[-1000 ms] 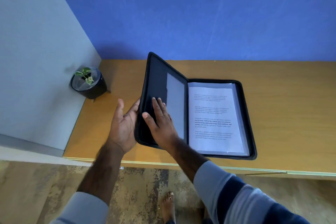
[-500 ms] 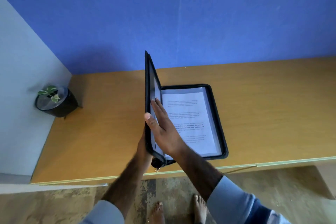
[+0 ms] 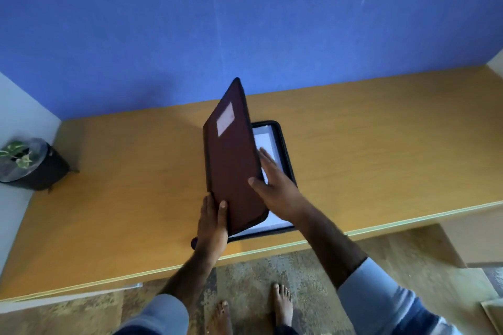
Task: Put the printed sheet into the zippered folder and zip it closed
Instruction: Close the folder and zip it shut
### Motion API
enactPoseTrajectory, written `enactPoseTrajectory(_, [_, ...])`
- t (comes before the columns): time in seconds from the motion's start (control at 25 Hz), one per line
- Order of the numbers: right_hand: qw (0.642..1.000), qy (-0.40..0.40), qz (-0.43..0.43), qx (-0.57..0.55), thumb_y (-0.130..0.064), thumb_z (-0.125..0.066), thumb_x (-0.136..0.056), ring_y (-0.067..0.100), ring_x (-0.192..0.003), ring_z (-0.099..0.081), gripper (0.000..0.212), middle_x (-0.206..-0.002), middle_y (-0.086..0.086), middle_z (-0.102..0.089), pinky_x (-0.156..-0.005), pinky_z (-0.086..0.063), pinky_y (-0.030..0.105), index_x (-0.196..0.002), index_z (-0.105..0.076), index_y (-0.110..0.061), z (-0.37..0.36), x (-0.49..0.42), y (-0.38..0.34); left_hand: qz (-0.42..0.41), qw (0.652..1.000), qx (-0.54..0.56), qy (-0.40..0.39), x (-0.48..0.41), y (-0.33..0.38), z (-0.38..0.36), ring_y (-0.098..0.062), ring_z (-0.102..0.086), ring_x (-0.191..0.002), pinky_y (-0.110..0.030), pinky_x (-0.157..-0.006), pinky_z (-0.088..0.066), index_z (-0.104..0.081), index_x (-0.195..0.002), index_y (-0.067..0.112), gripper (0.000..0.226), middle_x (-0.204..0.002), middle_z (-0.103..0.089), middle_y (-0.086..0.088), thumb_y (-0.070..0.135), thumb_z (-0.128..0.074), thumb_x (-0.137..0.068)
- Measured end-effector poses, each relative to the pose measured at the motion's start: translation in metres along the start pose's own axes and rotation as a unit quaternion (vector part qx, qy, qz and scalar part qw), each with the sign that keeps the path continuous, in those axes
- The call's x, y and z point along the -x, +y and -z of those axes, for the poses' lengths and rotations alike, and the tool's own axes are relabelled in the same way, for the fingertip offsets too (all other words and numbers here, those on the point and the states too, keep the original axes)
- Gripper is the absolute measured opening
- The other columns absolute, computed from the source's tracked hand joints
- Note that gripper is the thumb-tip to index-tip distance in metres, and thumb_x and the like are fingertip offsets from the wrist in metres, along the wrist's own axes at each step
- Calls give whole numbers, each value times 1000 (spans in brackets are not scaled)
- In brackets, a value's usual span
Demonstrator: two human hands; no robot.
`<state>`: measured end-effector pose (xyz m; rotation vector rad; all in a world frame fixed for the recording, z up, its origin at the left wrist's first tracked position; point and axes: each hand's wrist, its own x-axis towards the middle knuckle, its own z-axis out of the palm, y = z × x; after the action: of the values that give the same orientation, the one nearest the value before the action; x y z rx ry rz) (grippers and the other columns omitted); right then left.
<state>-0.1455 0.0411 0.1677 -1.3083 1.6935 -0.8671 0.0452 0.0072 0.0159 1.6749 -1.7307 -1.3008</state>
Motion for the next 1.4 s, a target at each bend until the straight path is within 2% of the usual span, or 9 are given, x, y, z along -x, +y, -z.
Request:
enactPoseTrajectory(0.08, [1000,-6,-24,17,-36,-51,-103,18,-157,-4,58,-169,-3,-13,-123,-24,52,-156,-29,-37,20,-1,34,-1,995,-100,-3,9,13,-4,-30,-18,-154,-44,-125,-23,-7,-162,14,103,-169,-11,-13,84,-9,-87])
enactPoseTrajectory(0.24, [998,-4,-48,38,-65,-48,-93,23,-141,-34,62,-148,-9,-41,-113,-38,56,-149,-39,-41,37,2,95,-26,981,-192,-19,17,18,-17,-30,-4,-157,-47,-126,-18,5,-162,14,95,-170,4,-12,75,-21,-94])
enactPoseTrajectory(0.4, [992,9,-114,45,-86,-47,-80,27,-149,-28,90,-155,-2,-41,-116,-34,56,-153,-30,-36,29,1,134,-28,965,-260,6,17,13,-26,-31,0,-157,-48,-126,-19,8,-161,14,96,-170,9,-15,74,-22,-93])
enactPoseTrajectory(0.52, [984,-8,-146,102,-64,-56,-91,25,-157,-9,99,-169,5,-17,-124,-20,50,-162,-5,-18,23,1,143,-33,960,-279,3,17,8,-27,-30,2,-157,-47,-125,-20,8,-161,17,93,-170,11,-13,72,-26,-95])
enactPoseTrajectory(0.64, [979,-29,-119,165,-37,-60,-96,21,-157,1,96,-171,5,1,-127,-6,41,-162,7,-17,18,4,155,-46,955,-293,6,16,2,-24,-29,1,-158,-46,-124,-22,8,-162,19,91,-170,13,-10,67,-34,-97])
enactPoseTrajectory(0.72, [977,-32,-103,184,-32,-60,-97,19,-157,3,92,-171,2,8,-127,-3,36,-162,3,-18,14,6,161,-49,956,-289,6,15,0,-23,-29,0,-158,-45,-124,-23,8,-162,20,91,-170,14,-9,65,-38,-97])
enactPoseTrajectory(0.92, [984,-16,-109,139,-23,-65,-94,21,-157,-5,87,-170,0,9,-124,-18,33,-162,-11,-17,9,-1,167,-38,968,-249,-5,12,1,-25,-27,4,-157,-46,-125,-21,8,-162,21,94,-170,17,-7,59,-49,-97])
enactPoseTrajectory(1.08, [988,-2,-110,108,-14,-68,-92,19,-157,-3,82,-171,0,6,-119,-13,22,-161,-22,-15,10,-7,169,-38,972,-230,-8,10,4,-25,-26,6,-157,-45,-125,-19,8,-162,21,96,-169,18,-6,58,-51,-97])
enactPoseTrajectory(1.4, [986,20,-88,137,-20,-65,-96,20,-157,0,77,-171,3,7,-121,-13,26,-160,-23,-13,10,-33,168,-35,976,-213,-30,-12,19,-21,-25,8,-157,-42,-124,-17,8,-162,22,95,-169,21,-5,56,-53,-97])
